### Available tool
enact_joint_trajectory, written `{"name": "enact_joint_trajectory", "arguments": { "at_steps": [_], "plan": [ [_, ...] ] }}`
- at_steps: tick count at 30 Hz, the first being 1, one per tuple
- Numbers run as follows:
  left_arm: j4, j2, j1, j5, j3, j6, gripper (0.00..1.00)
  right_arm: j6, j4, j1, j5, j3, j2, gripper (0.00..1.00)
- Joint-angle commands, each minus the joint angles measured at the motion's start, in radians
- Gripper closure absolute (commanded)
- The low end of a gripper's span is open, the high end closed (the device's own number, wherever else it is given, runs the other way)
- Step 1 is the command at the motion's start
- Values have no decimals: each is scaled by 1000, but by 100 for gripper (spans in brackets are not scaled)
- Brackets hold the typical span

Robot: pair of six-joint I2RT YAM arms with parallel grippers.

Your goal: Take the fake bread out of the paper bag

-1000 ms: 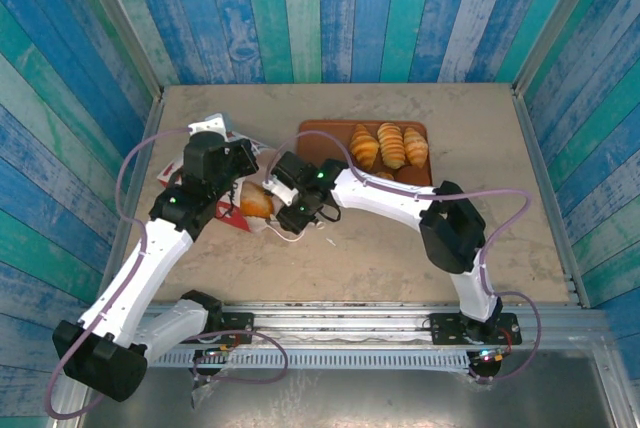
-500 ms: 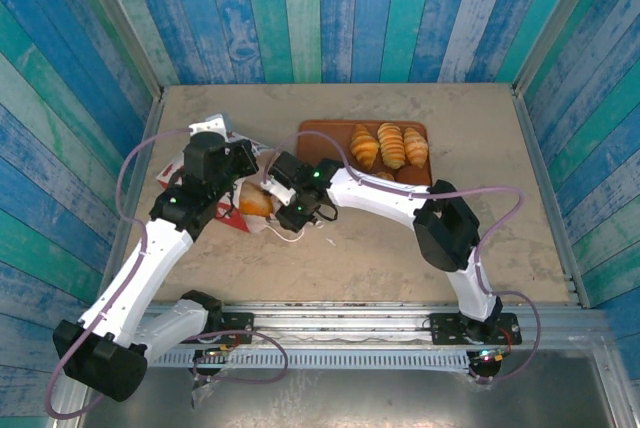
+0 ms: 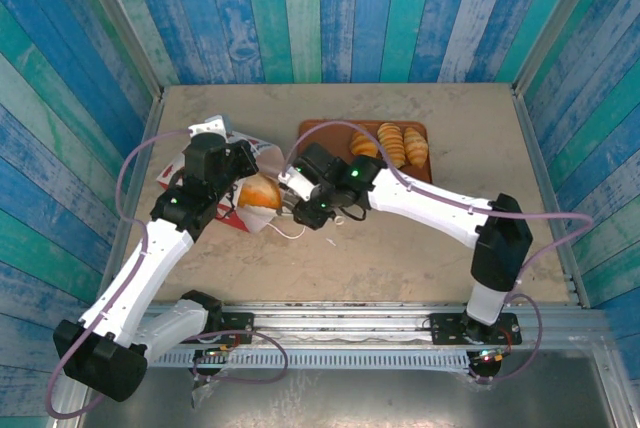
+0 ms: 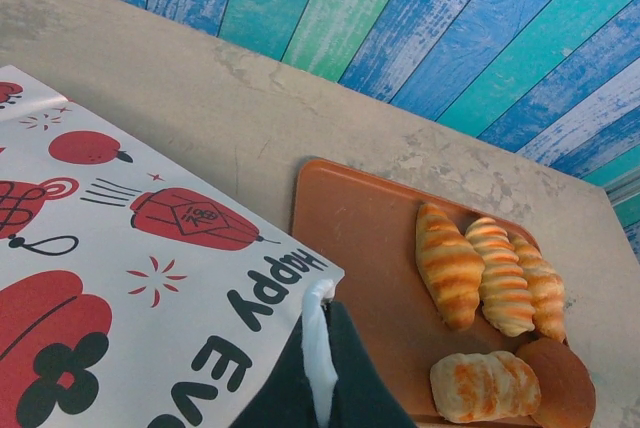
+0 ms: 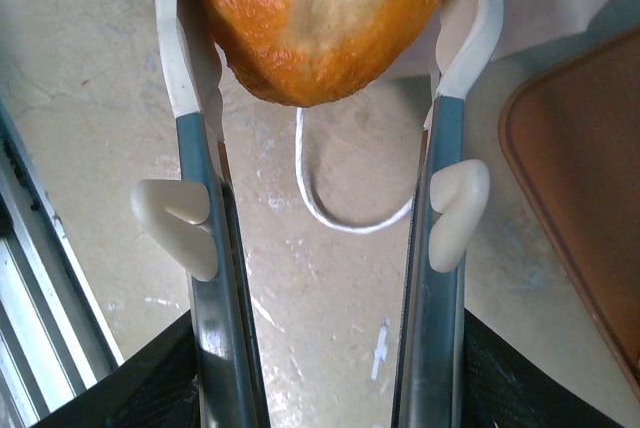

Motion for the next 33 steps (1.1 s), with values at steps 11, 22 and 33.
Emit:
{"name": "enact_joint_trajectory", "arguments": {
  "at_steps": [11,22,33],
  "plan": [
    [21,-23,-2,-85,1,-1,100,-54,-91,-101,17,-182,-273,44],
    [14,-36,-1,-105,-2,-8,100,-92,-105,-220,71,-198,-309,45],
    [2,-60,-2,-116,0,-12,100,-56,-73,-329,67,-141,-195,45]
  ]
}}
